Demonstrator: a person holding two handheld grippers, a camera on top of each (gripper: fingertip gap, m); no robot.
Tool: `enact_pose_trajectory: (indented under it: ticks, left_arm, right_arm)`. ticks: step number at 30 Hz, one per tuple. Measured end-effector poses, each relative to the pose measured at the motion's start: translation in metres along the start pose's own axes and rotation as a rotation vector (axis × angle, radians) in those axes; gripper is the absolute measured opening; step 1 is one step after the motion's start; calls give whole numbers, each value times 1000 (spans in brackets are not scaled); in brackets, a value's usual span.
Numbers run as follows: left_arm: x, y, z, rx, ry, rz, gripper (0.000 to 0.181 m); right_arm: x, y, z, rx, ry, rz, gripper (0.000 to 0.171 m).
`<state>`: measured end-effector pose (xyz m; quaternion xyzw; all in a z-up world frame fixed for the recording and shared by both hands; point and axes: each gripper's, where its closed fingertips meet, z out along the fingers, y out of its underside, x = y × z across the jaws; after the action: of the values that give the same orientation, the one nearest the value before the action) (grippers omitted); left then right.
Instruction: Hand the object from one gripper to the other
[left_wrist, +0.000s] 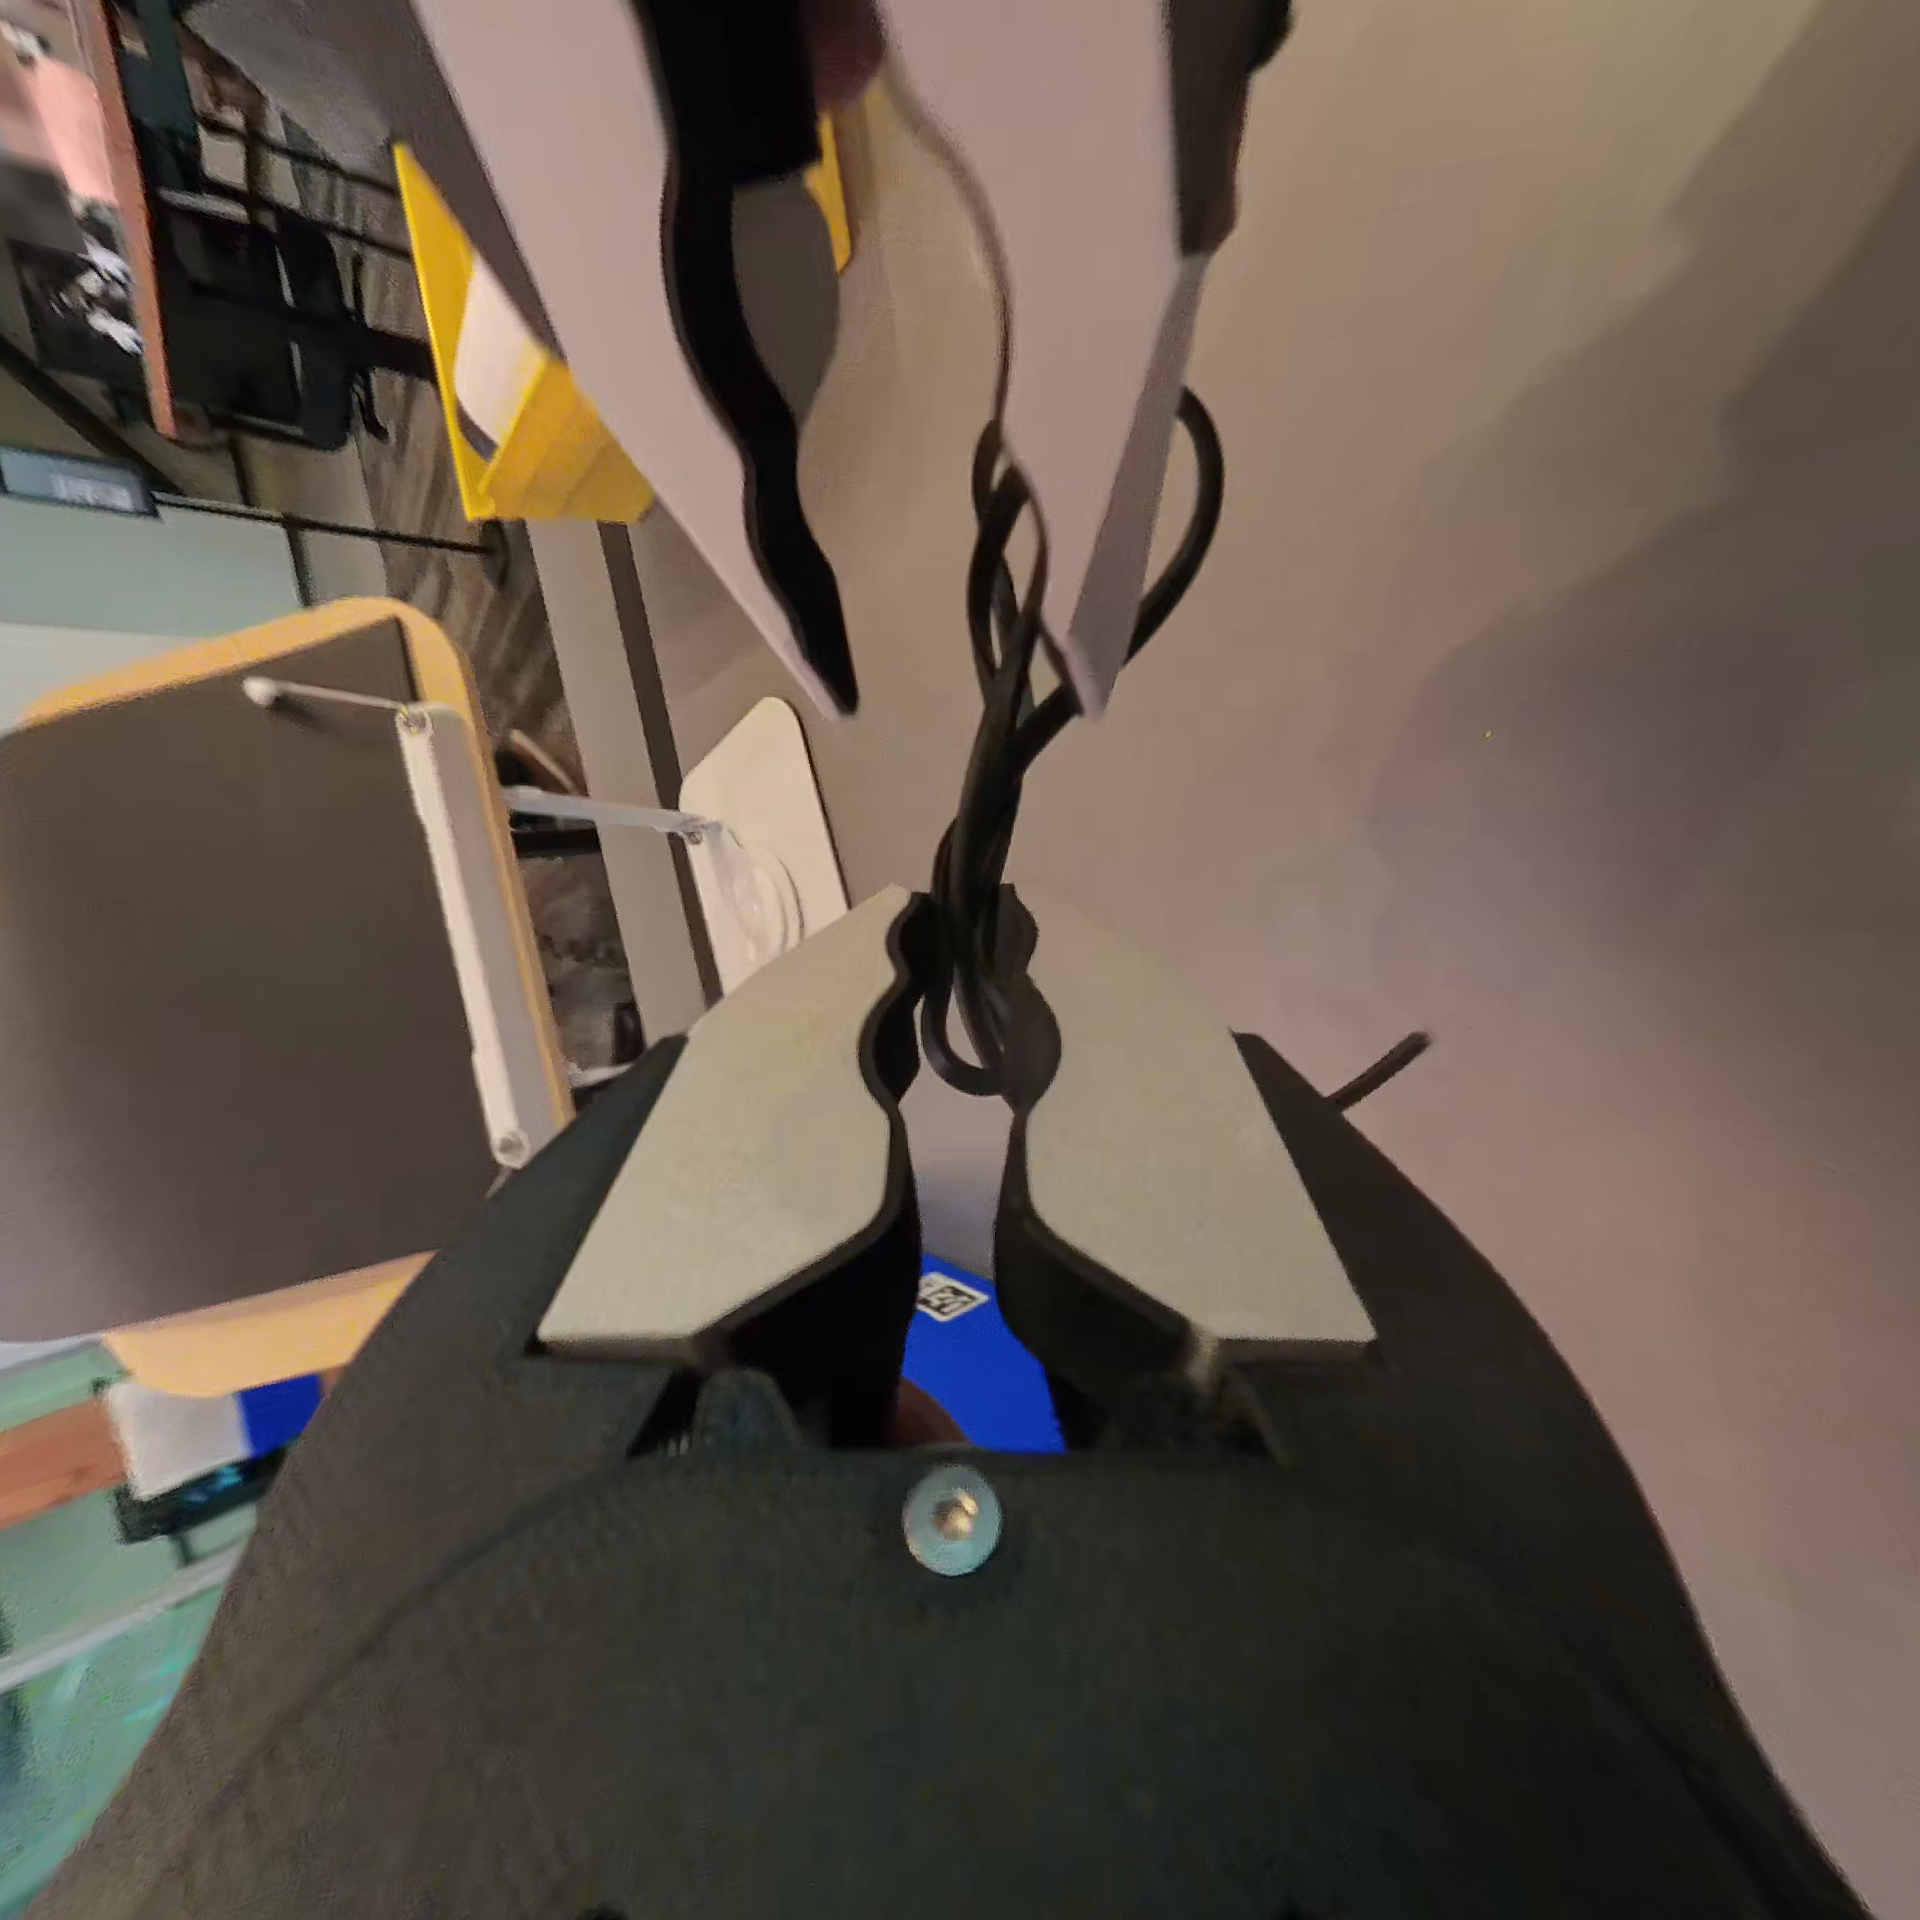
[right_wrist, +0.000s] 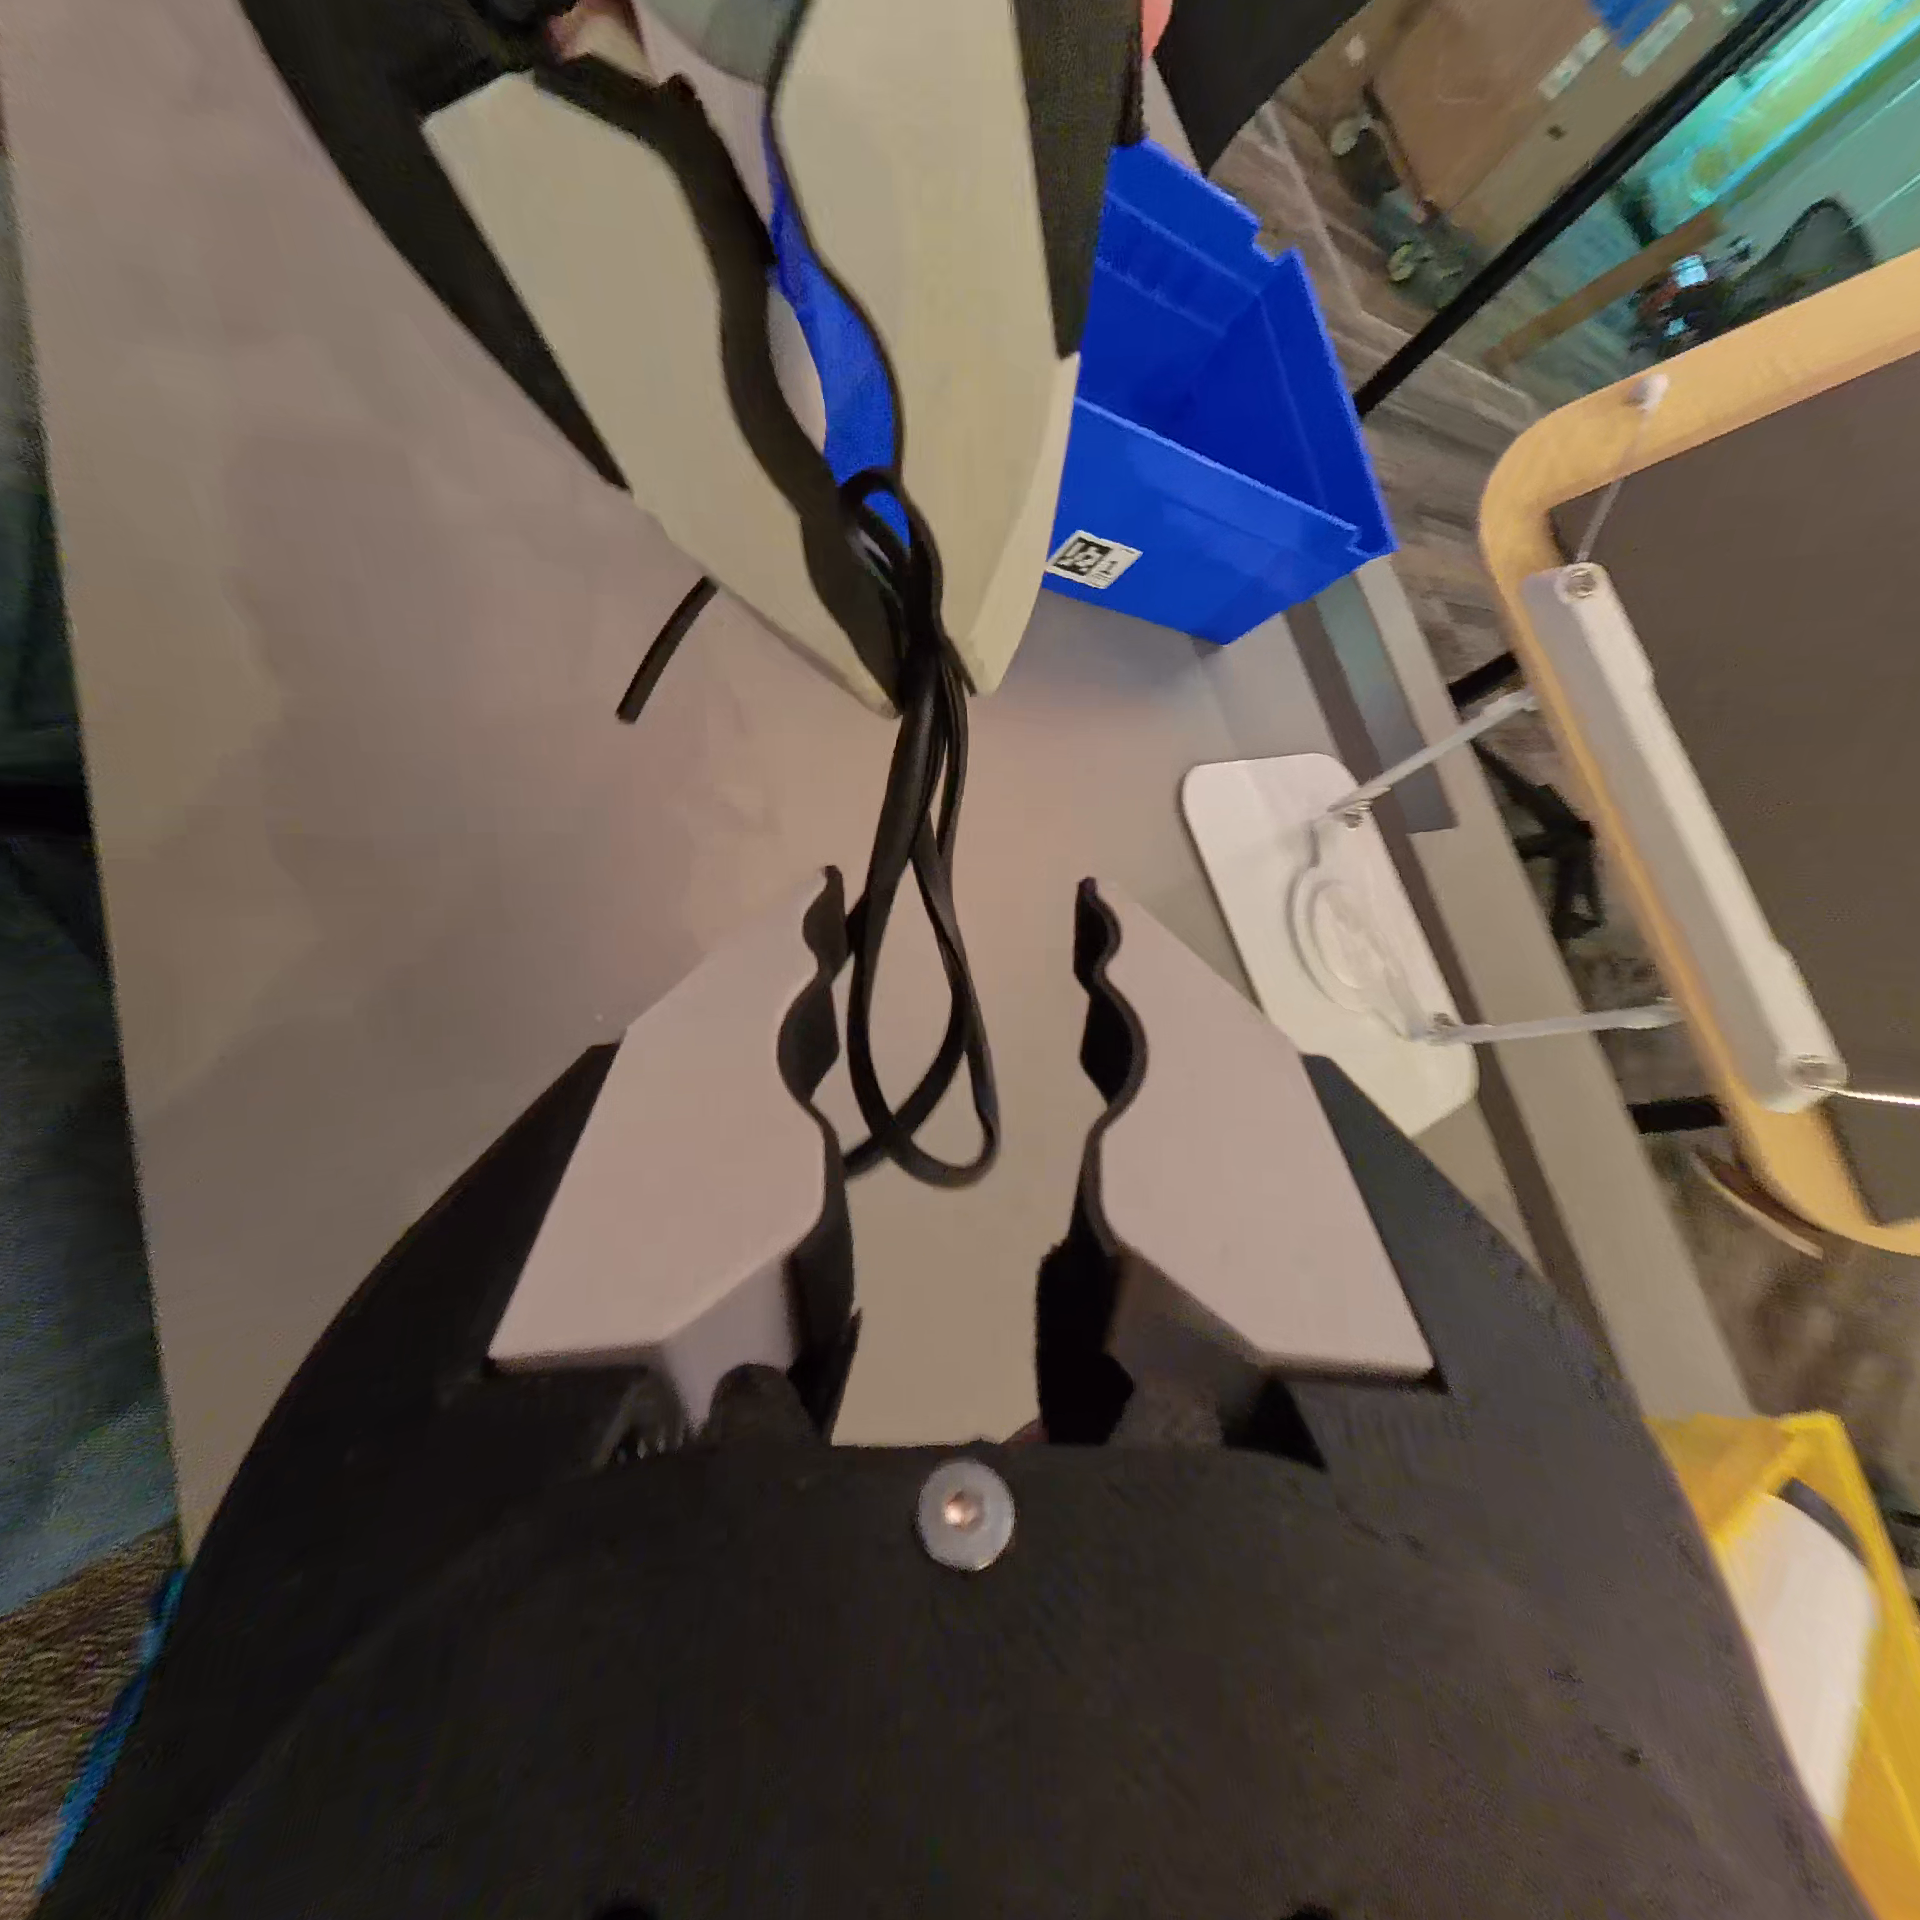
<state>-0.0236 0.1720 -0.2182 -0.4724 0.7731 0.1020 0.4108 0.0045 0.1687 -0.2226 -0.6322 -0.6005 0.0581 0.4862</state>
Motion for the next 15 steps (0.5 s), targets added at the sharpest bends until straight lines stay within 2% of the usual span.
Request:
enact_pose_trajectory:
  ticks: [8,13,15]
  left_arm:
    - [-4,13,-3,51,148,-317,11]
    - [3,12,-3,124,328,-581,11]
    - [4,10,-4,164,378,-655,11]
  right_arm:
    - [4,21,-25,-65,159,-86,68]
    - [0,32,-31,-106,291,-262,86]
    - [-2,33,-31,-94,319,-278,88]
